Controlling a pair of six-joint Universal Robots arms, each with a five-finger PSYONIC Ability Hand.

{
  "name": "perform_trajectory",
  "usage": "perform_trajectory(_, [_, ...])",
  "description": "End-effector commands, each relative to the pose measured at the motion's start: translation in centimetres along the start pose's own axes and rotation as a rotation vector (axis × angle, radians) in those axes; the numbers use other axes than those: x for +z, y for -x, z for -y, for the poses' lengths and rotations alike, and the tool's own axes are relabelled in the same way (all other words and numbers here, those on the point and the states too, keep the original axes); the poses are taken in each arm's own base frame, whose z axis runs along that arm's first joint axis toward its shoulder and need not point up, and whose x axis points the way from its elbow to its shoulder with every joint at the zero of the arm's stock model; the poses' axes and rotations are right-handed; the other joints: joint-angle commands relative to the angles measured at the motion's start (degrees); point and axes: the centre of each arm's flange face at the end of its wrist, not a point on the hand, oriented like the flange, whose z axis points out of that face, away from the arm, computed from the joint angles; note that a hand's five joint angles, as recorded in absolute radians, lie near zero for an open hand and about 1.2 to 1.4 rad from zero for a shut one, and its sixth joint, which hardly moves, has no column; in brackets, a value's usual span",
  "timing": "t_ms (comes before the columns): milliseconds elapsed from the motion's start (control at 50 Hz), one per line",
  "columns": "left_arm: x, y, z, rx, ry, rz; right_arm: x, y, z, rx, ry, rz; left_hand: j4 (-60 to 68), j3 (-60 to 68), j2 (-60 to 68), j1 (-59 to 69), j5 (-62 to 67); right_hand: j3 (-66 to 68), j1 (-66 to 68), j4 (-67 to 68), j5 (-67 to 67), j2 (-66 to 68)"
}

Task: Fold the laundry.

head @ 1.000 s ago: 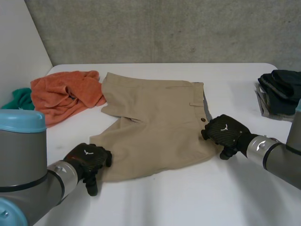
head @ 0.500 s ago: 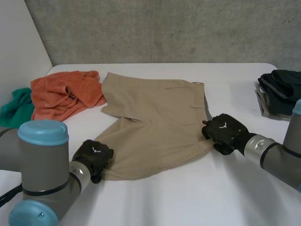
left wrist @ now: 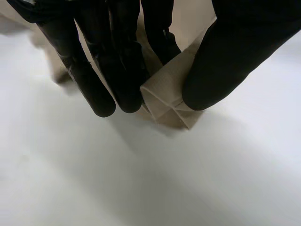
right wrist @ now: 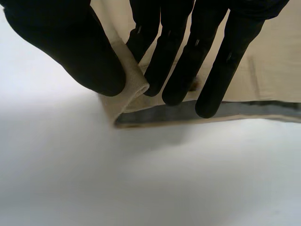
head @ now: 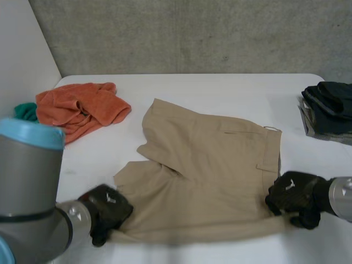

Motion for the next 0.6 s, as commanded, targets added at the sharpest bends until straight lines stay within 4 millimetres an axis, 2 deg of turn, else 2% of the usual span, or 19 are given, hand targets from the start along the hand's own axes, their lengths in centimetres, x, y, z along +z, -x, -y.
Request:
perform_trajectory(20, [3.0, 6.2, 5.5, -0.059, -0.229, 0.212, 3.1, -4.4, 1.7, 0.145, -0.126, -0.189, 11.36, 11.81, 11.46, 14.69, 13.61, 12.27, 19.3, 11.57, 11.85, 13.27])
perform_trajectory(80, [4.3, 8.3, 7.6, -0.066, -0.307, 0.28, 3.8, -5.9, 2.3, 0.196, -0.164, -0.256, 11.36, 11.81, 11.46, 14.69, 13.61, 12.27, 19.3, 11.57, 11.85, 13.27])
perform_trajectory(100, [5.1, 9.4, 9.0, -0.069, -0.365, 0.315, 4.3, -6.9, 2.6, 0.222, -0.188, -0.303, 11.36, 11.81, 11.46, 14.69, 13.61, 12.27, 19.3, 11.57, 11.85, 13.27])
perform_trajectory(180, [7.1, 11.4, 11.9, -0.078, -0.466, 0.37, 5.6, -8.7, 3.6, 0.253, -0.254, -0.398, 11.36, 11.81, 11.46, 14.69, 13.61, 12.27, 19.3, 11.57, 11.85, 13.27])
perform_trajectory(280, [9.9, 12.4, 14.4, -0.099, -0.553, 0.395, 7.4, -10.7, 4.6, 0.239, -0.323, -0.534, 11.36, 11.81, 11.46, 14.69, 13.61, 12.27, 19.3, 11.57, 11.85, 13.27])
perform_trajectory(420, [14.6, 11.7, 15.8, -0.097, -0.616, 0.406, 10.3, -13.4, 5.5, 0.177, -0.396, -0.773, 11.36, 11.81, 11.46, 14.69, 13.61, 12.27, 19.3, 11.57, 11.85, 13.27])
perform_trajectory(500, [16.0, 12.7, 16.4, -0.115, -0.66, 0.476, 12.0, -14.7, 5.5, 0.121, -0.432, -0.889, 11.36, 11.81, 11.46, 14.69, 13.61, 12.27, 19.3, 11.57, 11.85, 13.27])
perform_trajectory(600, [17.2, 13.5, 16.8, -0.124, -0.722, 0.537, 13.4, -15.7, 5.3, 0.068, -0.433, -0.991, 11.36, 11.81, 11.46, 14.69, 13.61, 12.27, 19.3, 11.57, 11.85, 13.27])
